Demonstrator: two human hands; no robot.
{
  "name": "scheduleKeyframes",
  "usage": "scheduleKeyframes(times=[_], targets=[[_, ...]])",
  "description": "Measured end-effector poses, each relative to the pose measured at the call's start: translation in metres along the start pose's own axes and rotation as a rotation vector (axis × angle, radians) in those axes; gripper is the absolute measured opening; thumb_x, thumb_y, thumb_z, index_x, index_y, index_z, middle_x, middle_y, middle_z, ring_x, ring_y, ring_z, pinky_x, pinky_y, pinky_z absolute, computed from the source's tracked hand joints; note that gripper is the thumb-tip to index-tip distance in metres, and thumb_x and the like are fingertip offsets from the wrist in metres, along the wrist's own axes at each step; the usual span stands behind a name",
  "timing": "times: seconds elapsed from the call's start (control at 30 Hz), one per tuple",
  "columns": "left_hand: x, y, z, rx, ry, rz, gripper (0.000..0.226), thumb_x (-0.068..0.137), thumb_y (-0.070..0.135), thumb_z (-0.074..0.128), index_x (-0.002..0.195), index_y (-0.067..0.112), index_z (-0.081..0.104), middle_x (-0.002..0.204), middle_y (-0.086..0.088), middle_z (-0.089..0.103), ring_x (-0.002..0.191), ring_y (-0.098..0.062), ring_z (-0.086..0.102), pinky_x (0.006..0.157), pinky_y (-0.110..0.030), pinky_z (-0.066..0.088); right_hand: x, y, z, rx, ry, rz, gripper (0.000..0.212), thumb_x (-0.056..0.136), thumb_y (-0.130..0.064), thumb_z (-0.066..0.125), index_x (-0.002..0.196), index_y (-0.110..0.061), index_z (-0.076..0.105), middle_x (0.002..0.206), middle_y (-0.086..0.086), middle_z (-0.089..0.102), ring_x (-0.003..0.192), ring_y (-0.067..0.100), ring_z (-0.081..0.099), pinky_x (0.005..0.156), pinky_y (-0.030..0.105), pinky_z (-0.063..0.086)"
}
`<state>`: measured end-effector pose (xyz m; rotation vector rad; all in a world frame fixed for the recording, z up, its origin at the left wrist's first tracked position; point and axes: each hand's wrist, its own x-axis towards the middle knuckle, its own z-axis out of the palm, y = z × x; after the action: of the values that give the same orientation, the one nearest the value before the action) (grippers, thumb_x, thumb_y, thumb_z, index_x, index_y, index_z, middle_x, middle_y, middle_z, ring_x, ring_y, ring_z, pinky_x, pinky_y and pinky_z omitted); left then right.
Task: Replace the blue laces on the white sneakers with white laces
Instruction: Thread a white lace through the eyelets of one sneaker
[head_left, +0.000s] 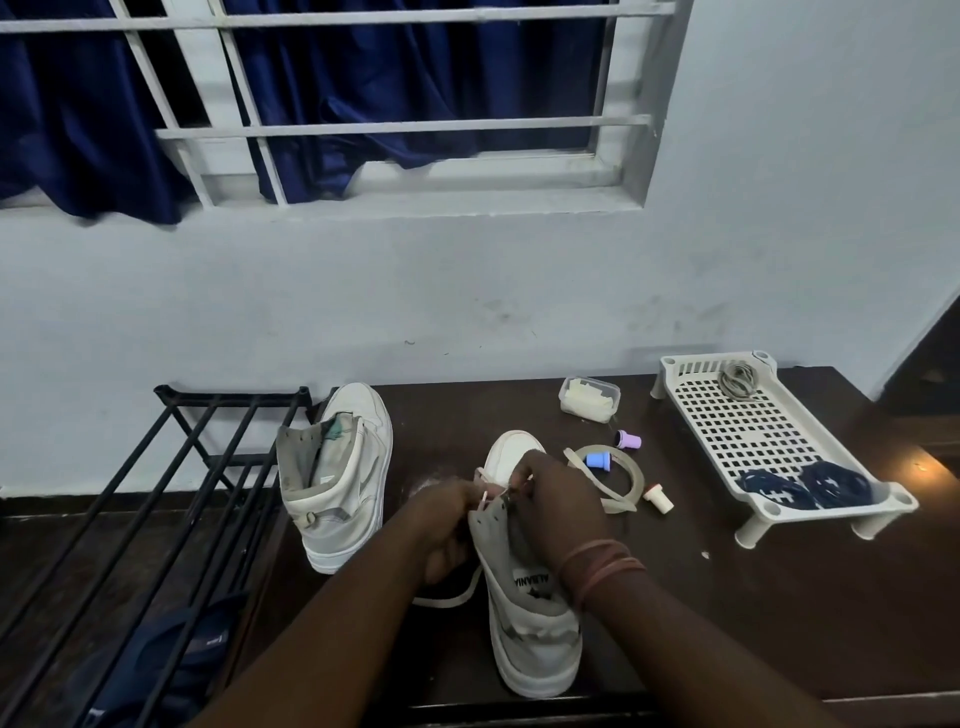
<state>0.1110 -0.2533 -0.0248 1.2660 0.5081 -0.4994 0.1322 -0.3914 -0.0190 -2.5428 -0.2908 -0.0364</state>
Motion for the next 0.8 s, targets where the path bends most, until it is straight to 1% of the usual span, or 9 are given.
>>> scheduleKeyframes(times=[0.13, 0.23, 0.33, 0.4, 0.47, 0.53, 0.6, 0.67, 0.8], targets=[[-0.003, 0.002, 0.001, 0.038, 0.024, 0.028, 0.015, 0.087, -0.001, 0.064, 0.095, -0.006, 0.076, 0.096, -0.025, 0.074, 0.077, -0.03, 0.072, 0.07, -0.033, 0.06, -0.001, 0.0, -0.006, 0.087, 0.015, 0.008, 0.023, 0.074, -0.004, 0.055, 0.069, -0.025, 0.049, 0.07, -0.003, 0.063, 0.071, 0.018, 0.059, 0.066, 0.032, 0.046], [-0.002, 0.003, 0.001, 0.114, 0.122, 0.075, 0.033, 0.08, 0.012, 0.073, 0.104, -0.011, 0.072, 0.107, -0.034, 0.069, 0.088, -0.034, 0.067, 0.079, -0.041, 0.053, -0.002, -0.001, -0.009, 0.133, 0.033, 0.047, 0.029, 0.075, -0.006, 0.058, 0.062, -0.029, 0.045, 0.073, -0.007, 0.062, 0.074, 0.015, 0.06, 0.07, 0.032, 0.049], [0.004, 0.004, -0.002, 0.404, 0.191, 0.212, 0.039, 0.067, 0.038, 0.074, 0.078, 0.001, 0.074, 0.083, -0.025, 0.072, 0.075, -0.029, 0.068, 0.072, -0.045, 0.051, -0.001, -0.003, -0.014, 0.121, 0.0, 0.057, 0.03, 0.076, -0.008, 0.059, 0.061, -0.031, 0.044, 0.072, -0.011, 0.059, 0.078, 0.015, 0.061, 0.079, 0.035, 0.05], [0.001, 0.007, 0.001, 0.595, 0.227, 0.285, 0.034, 0.078, 0.036, 0.068, 0.067, 0.004, 0.066, 0.067, -0.011, 0.063, 0.064, -0.021, 0.057, 0.068, -0.037, 0.043, -0.003, -0.006, -0.019, 0.065, -0.04, 0.042, 0.025, 0.076, -0.013, 0.059, 0.065, -0.031, 0.046, 0.077, -0.01, 0.06, 0.083, 0.016, 0.062, 0.084, 0.036, 0.049], [0.001, 0.009, 0.006, 0.769, 0.304, 0.363, 0.029, 0.094, 0.024, 0.058, 0.072, 0.007, 0.064, 0.073, -0.011, 0.064, 0.068, -0.02, 0.055, 0.067, -0.031, 0.038, -0.006, -0.007, -0.021, -0.103, 0.012, 0.011, 0.015, 0.078, -0.017, 0.057, 0.081, -0.03, 0.052, 0.094, -0.006, 0.06, 0.092, 0.021, 0.059, 0.083, 0.036, 0.047], [0.002, 0.013, 0.008, 0.959, 0.436, 0.396, 0.03, 0.1, 0.022, 0.048, 0.088, 0.003, 0.067, 0.096, -0.016, 0.071, 0.089, -0.028, 0.065, 0.078, -0.033, 0.048, -0.011, -0.007, -0.022, -0.322, 0.013, 0.08, 0.03, 0.081, -0.017, 0.054, 0.11, -0.023, 0.05, 0.115, 0.004, 0.052, 0.102, 0.027, 0.057, 0.083, 0.035, 0.045], [0.001, 0.019, 0.008, 1.041, 0.565, 0.401, 0.033, 0.101, 0.025, 0.04, 0.101, 0.007, 0.068, 0.107, -0.015, 0.071, 0.104, -0.034, 0.066, 0.092, -0.04, 0.051, -0.012, -0.004, -0.02, -0.292, -0.089, 0.194, 0.046, 0.087, -0.013, 0.051, 0.131, -0.012, 0.039, 0.127, 0.011, 0.049, 0.109, 0.027, 0.058, 0.084, 0.033, 0.047], [-0.007, 0.028, 0.009, 0.881, 0.633, 0.502, 0.028, 0.101, 0.023, 0.038, 0.094, 0.009, 0.062, 0.1, -0.014, 0.071, 0.096, -0.035, 0.068, 0.087, -0.043, 0.054, -0.009, 0.001, -0.019, -0.188, -0.155, 0.252, 0.053, 0.089, -0.011, 0.05, 0.137, -0.003, 0.031, 0.125, 0.013, 0.056, 0.109, 0.024, 0.061, 0.082, 0.028, 0.047], [-0.03, 0.06, 0.0, -0.256, 0.467, 0.492, 0.025, 0.102, 0.003, 0.034, 0.087, 0.013, 0.051, 0.071, -0.006, 0.058, 0.059, -0.019, 0.057, 0.058, -0.032, 0.053, -0.003, 0.004, -0.025, -0.166, -0.168, 0.287, 0.05, 0.089, -0.01, 0.051, 0.134, -0.001, 0.03, 0.123, 0.013, 0.057, 0.113, 0.024, 0.059, 0.083, 0.028, 0.044]])
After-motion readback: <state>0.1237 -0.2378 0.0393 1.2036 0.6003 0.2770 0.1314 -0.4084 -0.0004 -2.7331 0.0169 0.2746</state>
